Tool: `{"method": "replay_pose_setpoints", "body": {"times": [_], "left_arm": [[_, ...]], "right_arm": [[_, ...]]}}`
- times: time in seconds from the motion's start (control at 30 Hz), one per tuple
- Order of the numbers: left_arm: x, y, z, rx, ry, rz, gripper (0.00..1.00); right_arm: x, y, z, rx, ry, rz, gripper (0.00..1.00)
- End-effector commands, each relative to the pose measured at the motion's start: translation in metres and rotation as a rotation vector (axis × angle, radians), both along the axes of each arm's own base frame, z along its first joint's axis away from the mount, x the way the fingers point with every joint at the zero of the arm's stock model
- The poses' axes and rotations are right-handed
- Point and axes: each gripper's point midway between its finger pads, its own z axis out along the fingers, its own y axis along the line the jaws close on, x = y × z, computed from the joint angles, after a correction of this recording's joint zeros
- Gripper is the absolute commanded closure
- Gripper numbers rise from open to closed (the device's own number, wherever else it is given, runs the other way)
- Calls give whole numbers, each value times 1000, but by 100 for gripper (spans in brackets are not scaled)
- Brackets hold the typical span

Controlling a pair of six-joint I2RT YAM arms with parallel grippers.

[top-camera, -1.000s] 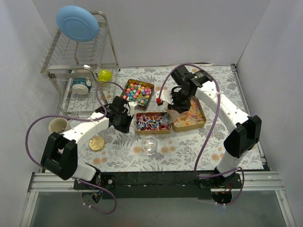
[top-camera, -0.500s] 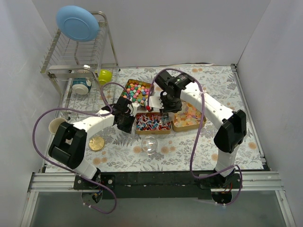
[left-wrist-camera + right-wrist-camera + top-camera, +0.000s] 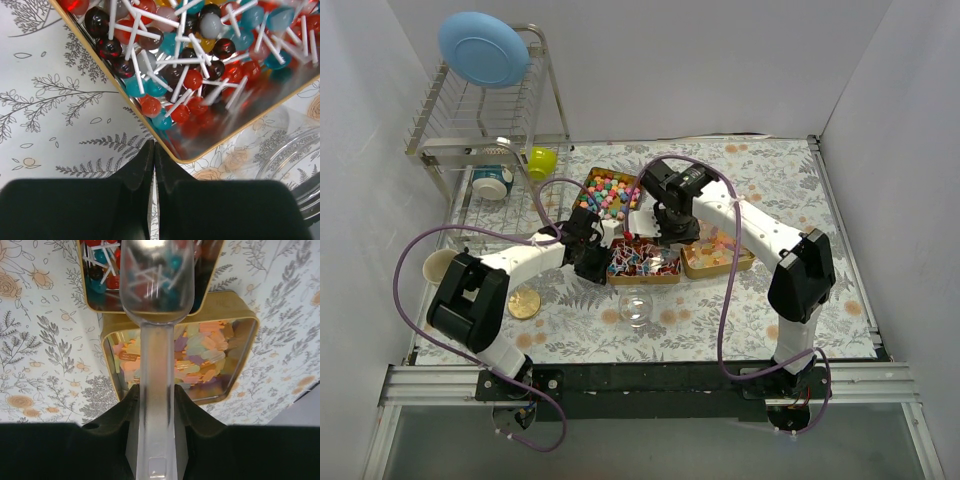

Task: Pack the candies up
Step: Scoop the fake candies from the storage box.

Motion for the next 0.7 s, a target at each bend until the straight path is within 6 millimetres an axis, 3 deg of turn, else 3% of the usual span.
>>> {"method": "replay_pose_setpoints", "body": {"times": [0.0,0.33,0.67], "left_arm": [[-4,-13,3,-68,16,-13,100],[-8,-15,2,-85,27,-10,100],[-5,-17,2,-89,31,5,100]], "right_arm": [[-17,-12,-27,-20,47,12,99],[-2,13,-28,34,52,-18,99],[-17,20,-45,27,80,-101,99]]}}
